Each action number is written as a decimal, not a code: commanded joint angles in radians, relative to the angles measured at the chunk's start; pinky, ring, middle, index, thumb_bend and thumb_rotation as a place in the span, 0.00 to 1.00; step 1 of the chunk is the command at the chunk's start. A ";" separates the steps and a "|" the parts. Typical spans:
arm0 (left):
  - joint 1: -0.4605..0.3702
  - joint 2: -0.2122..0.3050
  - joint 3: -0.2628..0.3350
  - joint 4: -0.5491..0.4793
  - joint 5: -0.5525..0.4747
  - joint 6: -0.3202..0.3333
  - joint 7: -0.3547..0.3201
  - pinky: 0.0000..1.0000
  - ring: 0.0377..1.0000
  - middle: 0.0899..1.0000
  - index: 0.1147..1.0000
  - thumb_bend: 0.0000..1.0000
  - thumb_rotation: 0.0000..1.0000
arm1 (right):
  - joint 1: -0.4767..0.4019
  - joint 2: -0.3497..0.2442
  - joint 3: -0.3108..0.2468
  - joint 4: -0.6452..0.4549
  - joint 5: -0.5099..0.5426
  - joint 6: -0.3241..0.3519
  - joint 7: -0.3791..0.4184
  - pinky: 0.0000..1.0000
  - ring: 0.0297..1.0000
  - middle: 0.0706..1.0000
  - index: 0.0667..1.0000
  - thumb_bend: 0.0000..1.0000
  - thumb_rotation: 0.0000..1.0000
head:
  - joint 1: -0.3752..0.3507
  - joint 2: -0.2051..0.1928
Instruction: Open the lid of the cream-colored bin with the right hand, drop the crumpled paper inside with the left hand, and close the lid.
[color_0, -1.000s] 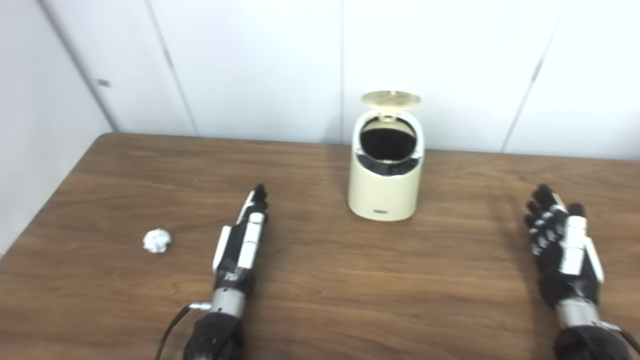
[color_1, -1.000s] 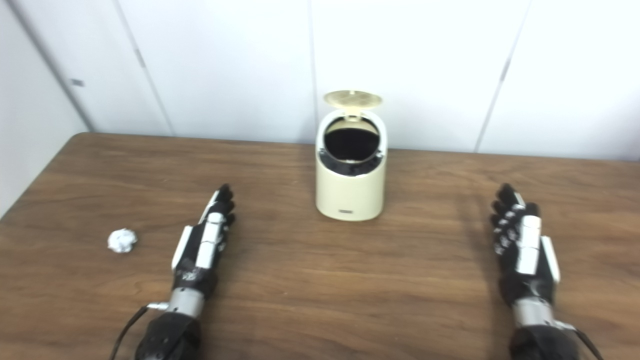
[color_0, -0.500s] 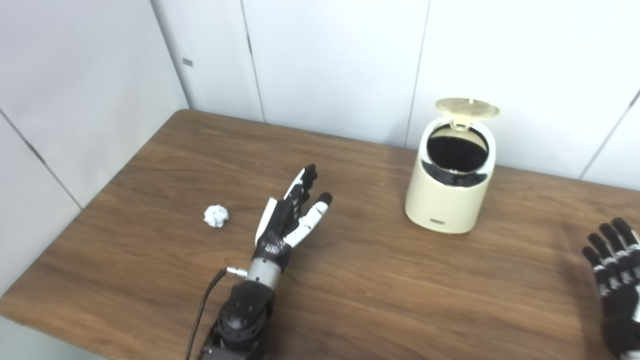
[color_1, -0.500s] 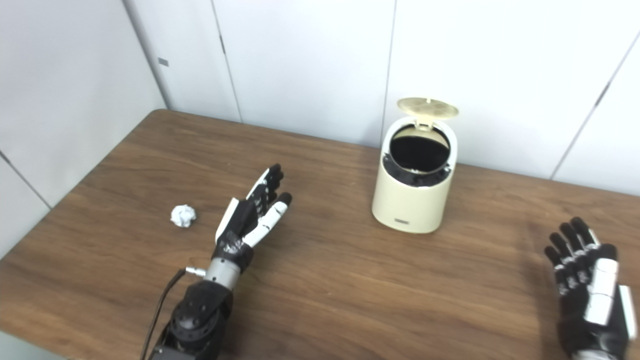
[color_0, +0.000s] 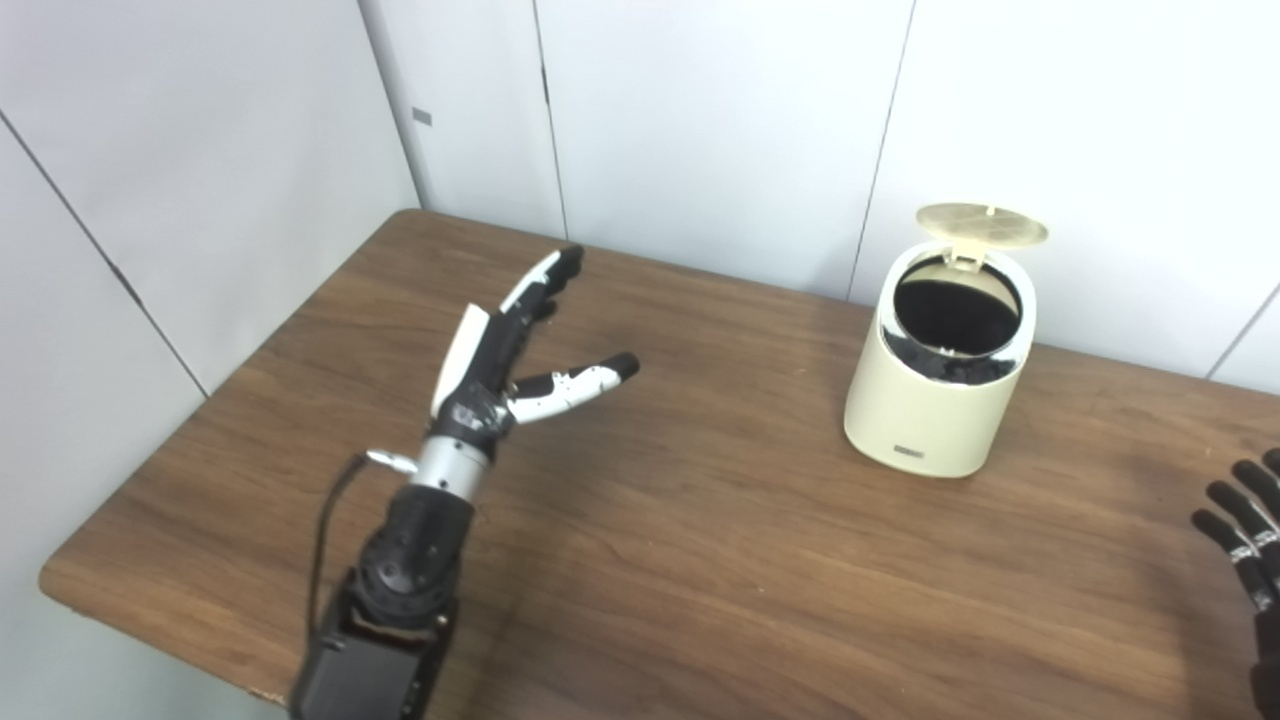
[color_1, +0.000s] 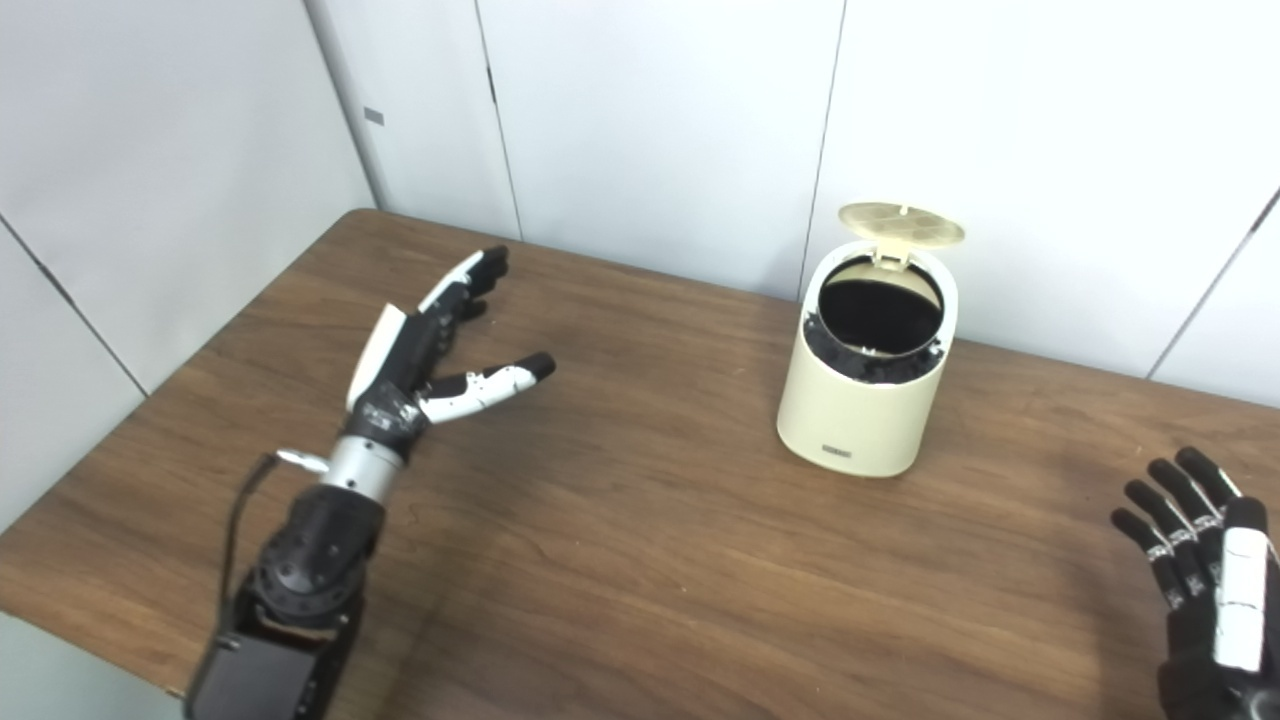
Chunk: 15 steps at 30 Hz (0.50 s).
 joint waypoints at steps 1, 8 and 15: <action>-0.014 0.069 -0.001 -0.048 0.090 0.005 -0.014 0.93 0.96 0.95 0.91 0.87 0.19 | -0.023 -0.010 -0.002 -0.041 -0.003 -0.012 0.002 0.73 0.78 0.79 0.77 0.38 0.77 | 0.003 0.001; 0.029 0.217 -0.010 -0.081 0.336 0.068 -0.073 0.85 0.92 0.90 0.88 0.92 0.26 | -0.026 -0.018 -0.007 -0.032 0.005 -0.020 0.008 0.70 0.76 0.78 0.75 0.39 0.65 | 0.021 0.002; 0.064 0.307 -0.016 -0.052 0.514 0.084 -0.138 0.79 0.89 0.87 0.86 0.97 0.36 | -0.024 -0.030 -0.002 -0.036 0.004 -0.020 0.016 0.70 0.77 0.79 0.76 0.37 0.66 | 0.026 0.005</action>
